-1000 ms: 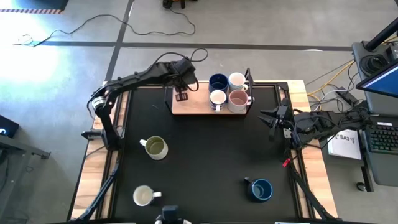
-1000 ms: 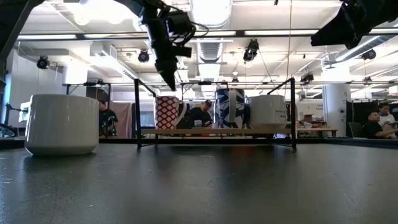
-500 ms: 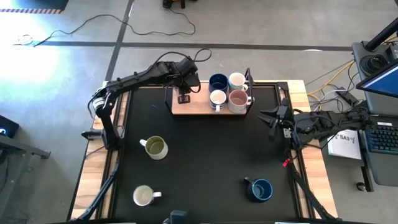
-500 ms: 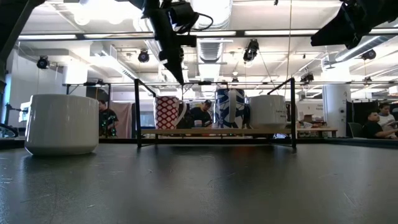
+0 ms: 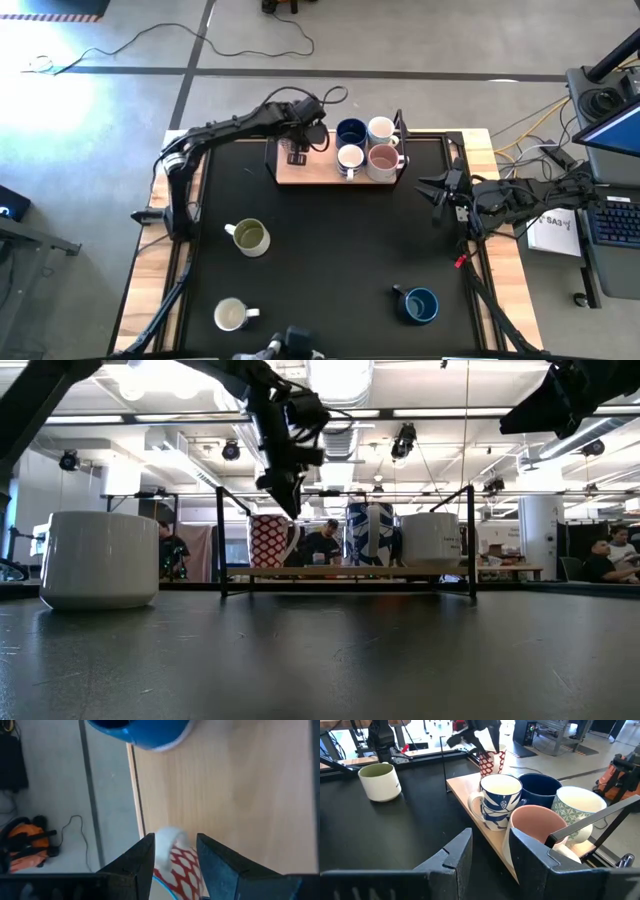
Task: Place coffee mugs
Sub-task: Put the red mug on the shelf
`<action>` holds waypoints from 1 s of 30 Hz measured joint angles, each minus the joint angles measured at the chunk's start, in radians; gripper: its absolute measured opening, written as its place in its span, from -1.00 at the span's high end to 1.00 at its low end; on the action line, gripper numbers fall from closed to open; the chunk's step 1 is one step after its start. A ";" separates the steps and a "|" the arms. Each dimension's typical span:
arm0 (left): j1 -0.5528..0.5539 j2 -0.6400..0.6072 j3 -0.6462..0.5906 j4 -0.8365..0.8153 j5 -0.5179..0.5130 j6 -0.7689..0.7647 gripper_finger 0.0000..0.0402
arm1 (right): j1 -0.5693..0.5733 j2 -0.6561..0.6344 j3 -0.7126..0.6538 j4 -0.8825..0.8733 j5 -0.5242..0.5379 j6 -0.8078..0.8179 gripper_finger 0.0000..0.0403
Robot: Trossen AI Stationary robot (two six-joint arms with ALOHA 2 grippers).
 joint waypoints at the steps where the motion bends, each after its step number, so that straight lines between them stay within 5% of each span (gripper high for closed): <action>1: 0.000 0.007 0.000 -0.001 -0.009 0.007 0.36 | 0.000 0.000 0.000 0.001 0.000 0.000 0.40; 10: 0.017 0.069 0.070 -0.023 -0.030 0.057 0.36 | 0.000 0.000 0.000 0.000 0.000 0.000 0.40; 25: 0.024 0.335 0.532 -0.457 -0.029 0.012 0.41 | 0.000 0.000 0.000 0.001 0.000 0.000 0.40; 30: 0.027 0.352 0.554 -0.453 -0.012 0.011 0.41 | 0.000 0.000 0.000 0.001 0.000 0.000 0.40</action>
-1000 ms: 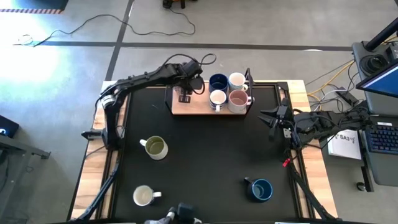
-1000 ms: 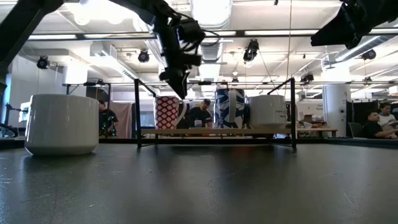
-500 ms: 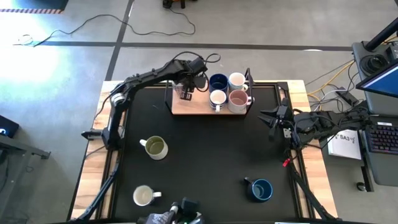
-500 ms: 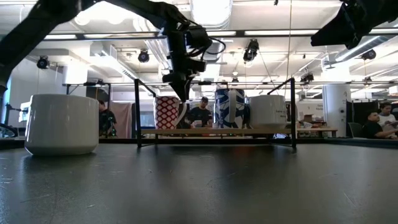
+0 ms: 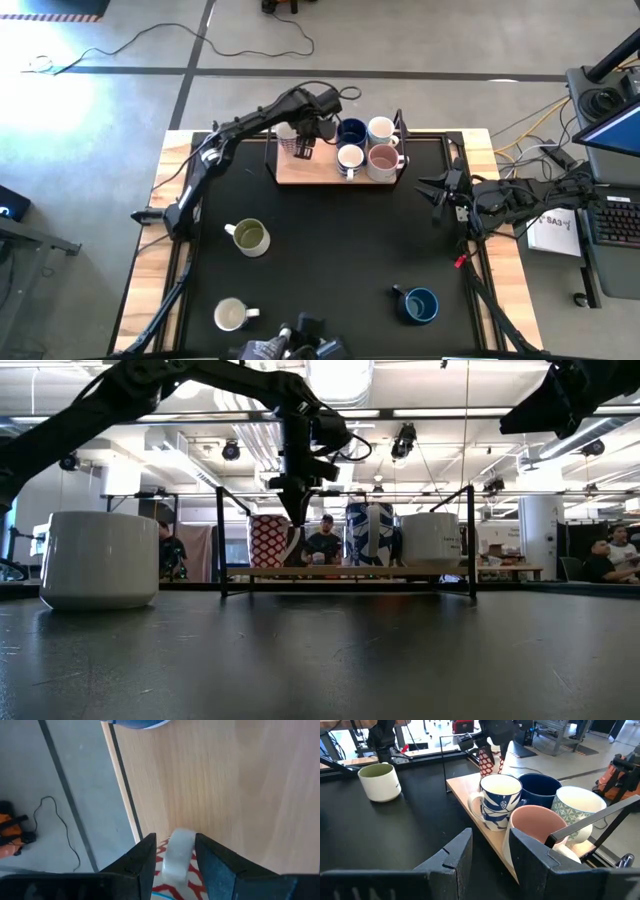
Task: Place coffee mugs
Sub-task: Put the red mug on the shelf
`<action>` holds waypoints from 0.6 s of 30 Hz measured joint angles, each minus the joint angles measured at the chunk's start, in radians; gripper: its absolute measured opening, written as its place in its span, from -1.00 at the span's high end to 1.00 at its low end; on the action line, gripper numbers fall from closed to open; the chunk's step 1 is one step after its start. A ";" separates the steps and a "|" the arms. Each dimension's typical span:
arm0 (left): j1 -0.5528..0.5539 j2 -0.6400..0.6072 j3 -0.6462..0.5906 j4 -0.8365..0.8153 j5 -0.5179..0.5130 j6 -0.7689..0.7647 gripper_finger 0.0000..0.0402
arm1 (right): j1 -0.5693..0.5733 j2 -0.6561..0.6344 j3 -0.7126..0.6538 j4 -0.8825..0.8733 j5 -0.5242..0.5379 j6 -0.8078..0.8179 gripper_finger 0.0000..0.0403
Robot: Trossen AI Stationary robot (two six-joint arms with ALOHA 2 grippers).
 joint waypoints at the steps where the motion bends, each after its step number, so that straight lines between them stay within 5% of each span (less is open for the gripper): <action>1: 0.000 -0.002 -0.006 -0.003 0.001 0.000 0.41 | 0.000 0.000 0.000 0.000 0.000 0.000 0.40; 11: 0.005 -0.003 -0.038 -0.038 -0.015 0.013 0.44 | 0.000 0.000 0.000 0.000 0.000 0.000 0.40; 18: 0.005 -0.003 -0.037 -0.044 -0.021 0.017 0.66 | 0.000 0.000 0.000 0.000 0.000 0.000 0.40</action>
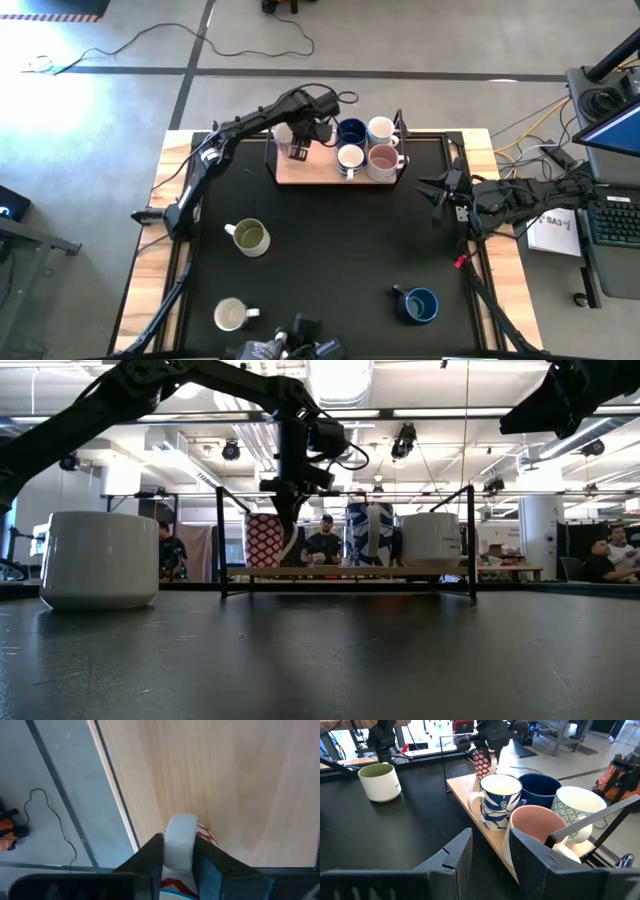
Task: Place coffee mugs
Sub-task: Put the red mug on the shelf
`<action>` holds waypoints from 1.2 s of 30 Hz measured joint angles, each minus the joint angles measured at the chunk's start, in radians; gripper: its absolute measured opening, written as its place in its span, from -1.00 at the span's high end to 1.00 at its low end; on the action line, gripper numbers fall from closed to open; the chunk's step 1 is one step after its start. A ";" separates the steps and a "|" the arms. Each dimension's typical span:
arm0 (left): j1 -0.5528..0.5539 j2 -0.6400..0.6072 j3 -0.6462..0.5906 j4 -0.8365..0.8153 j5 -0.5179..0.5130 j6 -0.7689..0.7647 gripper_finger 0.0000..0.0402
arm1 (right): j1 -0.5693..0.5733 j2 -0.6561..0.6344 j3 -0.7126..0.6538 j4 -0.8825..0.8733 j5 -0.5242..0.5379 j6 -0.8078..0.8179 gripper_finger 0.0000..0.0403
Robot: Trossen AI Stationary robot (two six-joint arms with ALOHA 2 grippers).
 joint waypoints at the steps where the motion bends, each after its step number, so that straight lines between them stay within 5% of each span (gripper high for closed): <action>1: 0.000 -0.001 0.000 -0.002 0.000 0.002 0.69 | 0.000 0.000 0.000 0.000 0.000 0.000 0.40; 23: -0.001 -0.001 0.000 0.016 -0.083 0.253 0.67 | 0.000 0.000 0.000 0.000 0.000 0.000 0.40; 36: -0.002 -0.001 -0.001 0.015 -0.084 0.197 0.63 | 0.000 0.000 0.000 0.000 0.000 0.000 0.40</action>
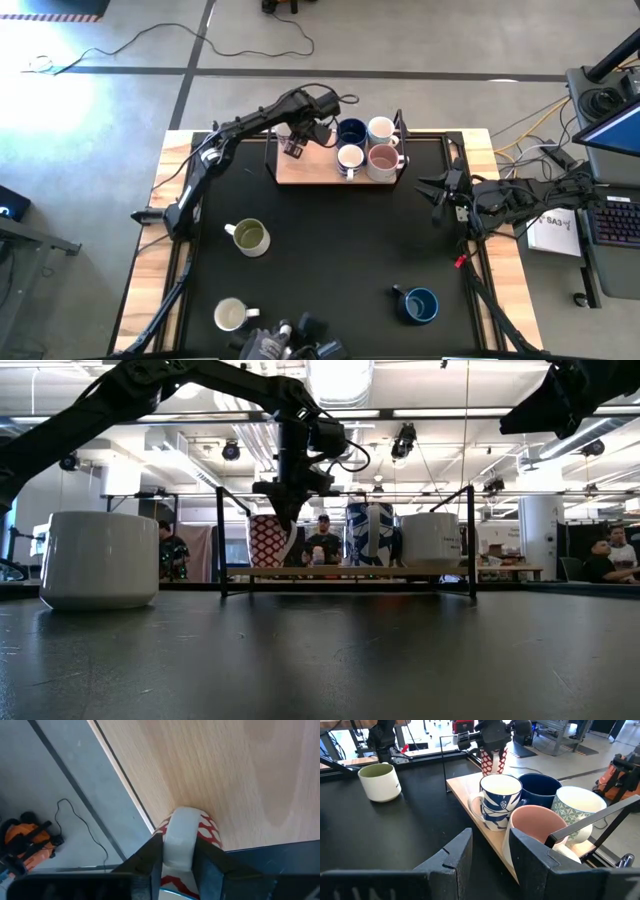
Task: Place coffee mugs
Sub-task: Put the red mug on the shelf, then put the green mug on the shelf aligned with the other red mug
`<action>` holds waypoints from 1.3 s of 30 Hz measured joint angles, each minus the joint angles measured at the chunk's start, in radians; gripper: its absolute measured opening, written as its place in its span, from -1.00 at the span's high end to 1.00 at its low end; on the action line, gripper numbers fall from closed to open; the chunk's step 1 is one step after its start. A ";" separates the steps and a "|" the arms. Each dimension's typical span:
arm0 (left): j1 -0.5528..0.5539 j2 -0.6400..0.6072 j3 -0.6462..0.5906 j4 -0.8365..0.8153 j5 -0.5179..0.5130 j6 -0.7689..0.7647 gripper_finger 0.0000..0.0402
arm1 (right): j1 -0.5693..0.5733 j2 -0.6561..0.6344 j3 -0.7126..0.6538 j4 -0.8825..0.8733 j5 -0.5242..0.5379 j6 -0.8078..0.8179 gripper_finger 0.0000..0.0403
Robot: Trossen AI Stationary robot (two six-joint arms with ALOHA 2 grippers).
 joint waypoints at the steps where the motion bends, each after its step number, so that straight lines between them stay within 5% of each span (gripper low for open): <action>1: 0.000 0.000 0.000 -0.001 0.000 -0.001 0.60 | 0.000 0.000 0.000 0.000 0.000 0.000 0.40; 21: -0.029 0.000 0.077 -0.053 0.012 -0.091 0.39 | 0.000 0.000 0.000 0.000 0.000 0.000 0.40; 32: -0.051 -0.002 0.077 -0.105 0.172 -0.310 0.39 | 0.000 0.000 0.000 0.000 0.000 0.000 0.40; 39: -0.138 -0.002 0.077 -0.132 0.185 -0.369 0.39 | 0.000 0.000 0.000 0.000 0.000 0.000 0.40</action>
